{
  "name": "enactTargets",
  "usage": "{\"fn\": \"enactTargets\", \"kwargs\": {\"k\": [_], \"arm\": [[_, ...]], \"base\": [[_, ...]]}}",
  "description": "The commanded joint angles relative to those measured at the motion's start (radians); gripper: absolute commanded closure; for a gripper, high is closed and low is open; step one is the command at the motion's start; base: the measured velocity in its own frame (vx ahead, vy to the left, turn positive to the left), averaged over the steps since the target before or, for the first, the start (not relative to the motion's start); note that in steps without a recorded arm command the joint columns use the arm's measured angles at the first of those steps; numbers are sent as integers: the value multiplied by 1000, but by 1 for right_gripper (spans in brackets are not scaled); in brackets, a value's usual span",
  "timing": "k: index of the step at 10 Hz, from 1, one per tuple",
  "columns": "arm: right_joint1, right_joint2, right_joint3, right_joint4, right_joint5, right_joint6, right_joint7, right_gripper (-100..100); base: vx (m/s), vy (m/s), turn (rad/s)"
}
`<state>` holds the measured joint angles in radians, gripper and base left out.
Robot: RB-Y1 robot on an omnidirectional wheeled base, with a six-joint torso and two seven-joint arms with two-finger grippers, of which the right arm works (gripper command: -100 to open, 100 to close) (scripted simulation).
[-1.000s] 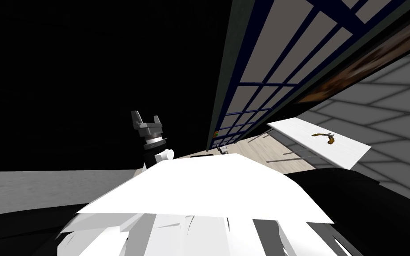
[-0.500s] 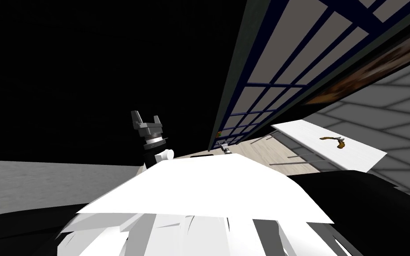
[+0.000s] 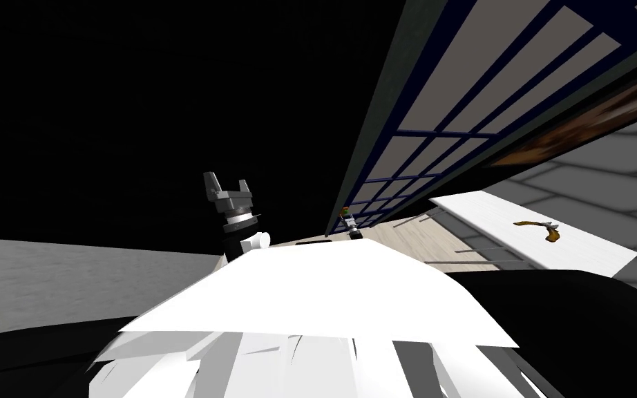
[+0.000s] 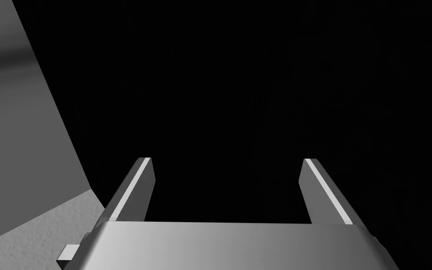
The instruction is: Pull the door open
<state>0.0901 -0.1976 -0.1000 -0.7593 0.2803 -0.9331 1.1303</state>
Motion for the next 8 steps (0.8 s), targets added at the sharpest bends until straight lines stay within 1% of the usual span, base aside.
{"fn": "enactTargets", "kwargs": {"k": [1,2,3,4,8], "arm": [[-46,-6,-12,42,-10,-1,0,-100],[-62,-9,-18,58,-14,-2,-1,-100],[-50,-5,-10,65,-9,-10,0,-100],[-50,-5,-10,65,-9,-10,0,100],[-50,-5,-10,65,-9,-10,0,100]], "base": [[68,-10,47],[32,-8,12],[0,0,0],[-10,2,-11],[1,-7,-7]]}}
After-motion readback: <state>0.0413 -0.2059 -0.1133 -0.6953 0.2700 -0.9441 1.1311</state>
